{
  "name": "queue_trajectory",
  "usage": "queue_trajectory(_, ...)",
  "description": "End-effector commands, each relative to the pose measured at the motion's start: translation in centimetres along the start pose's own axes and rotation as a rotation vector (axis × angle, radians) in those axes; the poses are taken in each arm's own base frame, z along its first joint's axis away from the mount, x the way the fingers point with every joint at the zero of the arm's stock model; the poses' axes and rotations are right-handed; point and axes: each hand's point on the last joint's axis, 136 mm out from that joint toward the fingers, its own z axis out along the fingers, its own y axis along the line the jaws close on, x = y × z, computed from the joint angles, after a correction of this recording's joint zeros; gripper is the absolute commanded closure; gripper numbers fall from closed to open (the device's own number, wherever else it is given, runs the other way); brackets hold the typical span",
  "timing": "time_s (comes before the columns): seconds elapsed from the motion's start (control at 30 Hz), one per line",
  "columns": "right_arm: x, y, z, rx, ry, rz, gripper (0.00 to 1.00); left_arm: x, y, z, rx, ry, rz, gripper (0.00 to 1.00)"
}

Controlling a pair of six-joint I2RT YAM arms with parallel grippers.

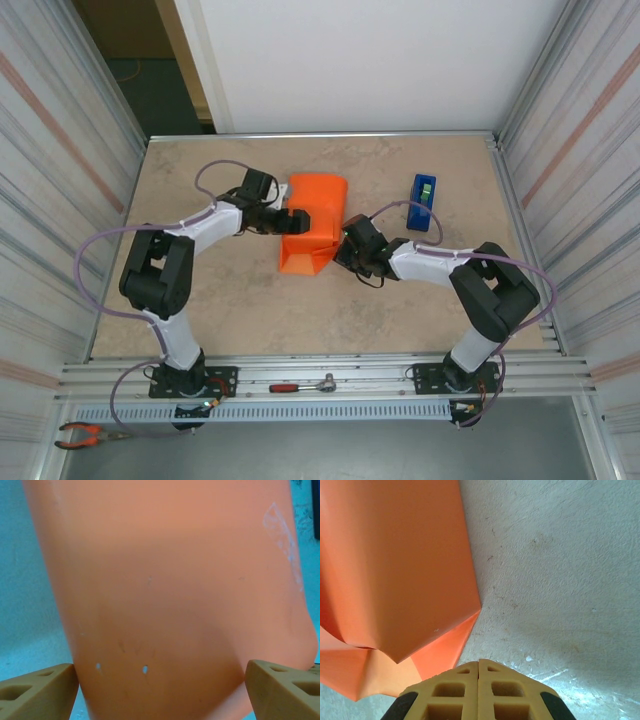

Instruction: Wrap the gift box in paper

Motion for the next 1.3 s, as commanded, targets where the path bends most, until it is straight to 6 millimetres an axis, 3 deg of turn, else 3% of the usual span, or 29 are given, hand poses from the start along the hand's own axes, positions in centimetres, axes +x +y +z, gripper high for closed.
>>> queue_trajectory(0.0, -0.3, 0.3, 0.2, -0.002, 0.006, 0.000, 1.00, 1.2, -1.1, 0.1, 0.034, 0.030, 0.027, 0.14)
queue_trajectory(0.27, -1.3, -0.4, 0.3, 0.015, -0.006, 0.020, 1.00, 3.0, -2.9, 1.0, 0.041, 0.068, 0.074, 0.14)
queue_trajectory(0.6, -2.0, -0.8, 1.1, 0.031, -0.007, 0.029, 1.00, 3.5, -2.8, 1.5, 0.029, 0.086, 0.089, 0.15)
queue_trajectory(0.73, -2.2, -0.1, 2.0, 0.009, 0.005, 0.030, 1.00, 3.6, -2.7, 1.7, 0.029, 0.092, 0.091, 0.15)
queue_trajectory(1.03, -1.0, 0.5, 3.1, 0.007, 0.041, 0.009, 1.00, 3.7, -2.8, 1.7, 0.025, 0.094, 0.103, 0.15)
queue_trajectory(1.27, 1.3, -1.3, 4.0, 0.063, 0.078, 0.000, 1.00, 3.8, -3.0, 1.7, 0.030, 0.095, 0.108, 0.15)
